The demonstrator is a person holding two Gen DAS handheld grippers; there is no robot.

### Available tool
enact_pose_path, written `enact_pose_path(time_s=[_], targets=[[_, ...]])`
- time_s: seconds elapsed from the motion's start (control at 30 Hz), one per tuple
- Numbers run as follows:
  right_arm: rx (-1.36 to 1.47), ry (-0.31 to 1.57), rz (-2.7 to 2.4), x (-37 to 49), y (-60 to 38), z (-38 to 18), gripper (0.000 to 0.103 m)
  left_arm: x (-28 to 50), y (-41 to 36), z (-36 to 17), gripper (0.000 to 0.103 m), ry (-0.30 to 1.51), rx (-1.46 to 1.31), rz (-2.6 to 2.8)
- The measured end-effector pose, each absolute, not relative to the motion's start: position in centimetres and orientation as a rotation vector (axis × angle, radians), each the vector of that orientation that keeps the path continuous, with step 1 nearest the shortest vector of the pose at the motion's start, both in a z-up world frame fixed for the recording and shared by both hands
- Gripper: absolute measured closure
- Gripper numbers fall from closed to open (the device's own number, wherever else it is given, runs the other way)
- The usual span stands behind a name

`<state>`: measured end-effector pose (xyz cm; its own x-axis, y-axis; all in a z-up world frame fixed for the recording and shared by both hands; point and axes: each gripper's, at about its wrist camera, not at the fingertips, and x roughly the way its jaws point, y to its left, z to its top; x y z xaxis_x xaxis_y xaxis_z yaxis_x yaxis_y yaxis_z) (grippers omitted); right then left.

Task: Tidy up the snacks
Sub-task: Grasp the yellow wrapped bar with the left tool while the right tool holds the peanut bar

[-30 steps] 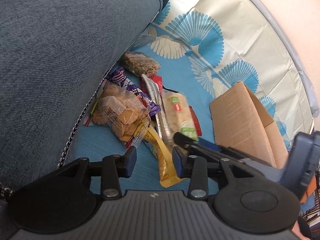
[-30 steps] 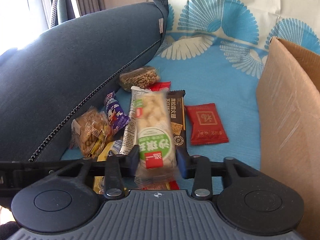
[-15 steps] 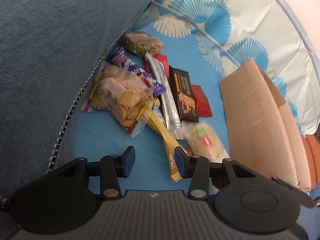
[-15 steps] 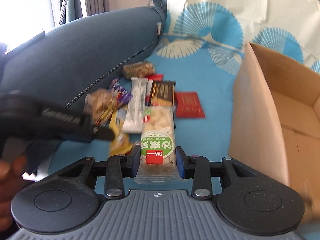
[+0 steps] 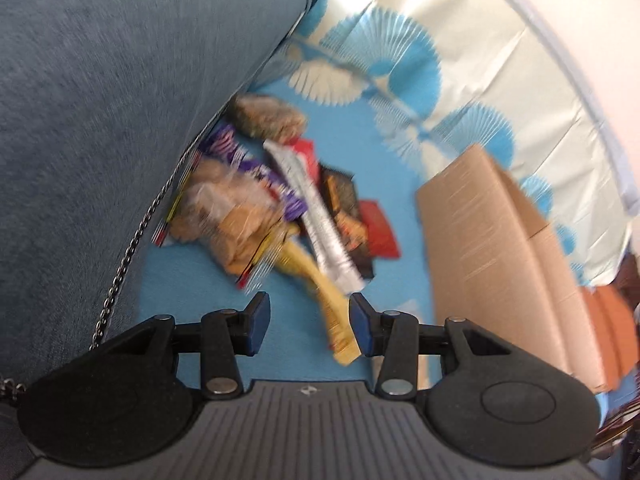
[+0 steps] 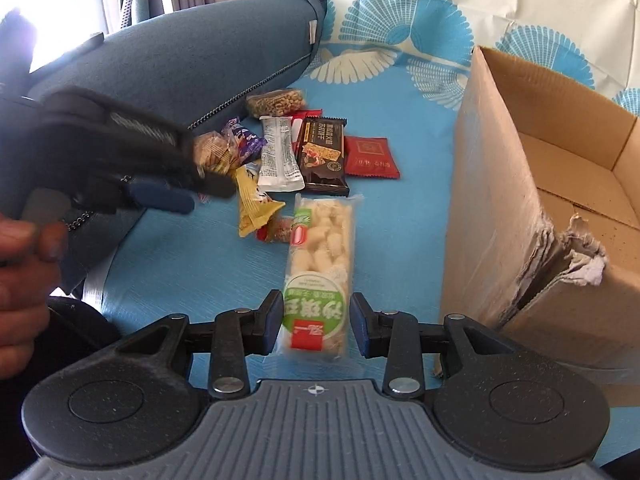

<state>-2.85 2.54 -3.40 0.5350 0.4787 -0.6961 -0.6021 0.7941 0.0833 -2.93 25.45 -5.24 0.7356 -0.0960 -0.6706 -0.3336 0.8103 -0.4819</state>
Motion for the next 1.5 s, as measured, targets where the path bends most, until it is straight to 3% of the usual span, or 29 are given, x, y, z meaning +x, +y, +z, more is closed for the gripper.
enact_pose_path(time_s=[0.1,0.73,0.77,0.87,1.0,1.13,1.3,1.5], targets=[[-0.158,0.766,0.657,-2.6,2.6,-3.3,0.054,-2.5,25.7,-5.3,0.055,0.751,-0.649,0.134],[-0.155,0.810,0.675,-1.4,3.6,-4.9,0.048,0.5,24.6,-6.9,0.055,0.852,-0.638,0.123],[-0.161,0.809,0.676,-1.4,3.5,-5.0,0.048,0.5,24.4,-6.9,0.058,0.855,-0.621,0.133],[-0.169,0.809,0.672,-1.5,3.4,-5.0,0.048,0.6,23.7,-6.6,0.081,0.855,-0.559,0.147],[-0.162,0.811,0.661,-1.5,3.1,-4.8,0.048,0.2,23.0,-6.1,0.093,0.876,-0.488,0.148],[-0.170,0.803,0.660,-1.8,3.1,-4.7,0.050,-1.0,22.9,-5.4,0.094,0.881,-0.483,0.143],[-0.174,0.787,0.663,-2.1,2.8,-4.5,0.063,-3.1,23.0,-4.6,0.095,0.875,-0.529,0.099],[-0.153,0.774,0.661,-2.2,2.3,-4.0,0.064,-4.3,22.7,-4.0,0.095,0.905,-0.541,0.070]])
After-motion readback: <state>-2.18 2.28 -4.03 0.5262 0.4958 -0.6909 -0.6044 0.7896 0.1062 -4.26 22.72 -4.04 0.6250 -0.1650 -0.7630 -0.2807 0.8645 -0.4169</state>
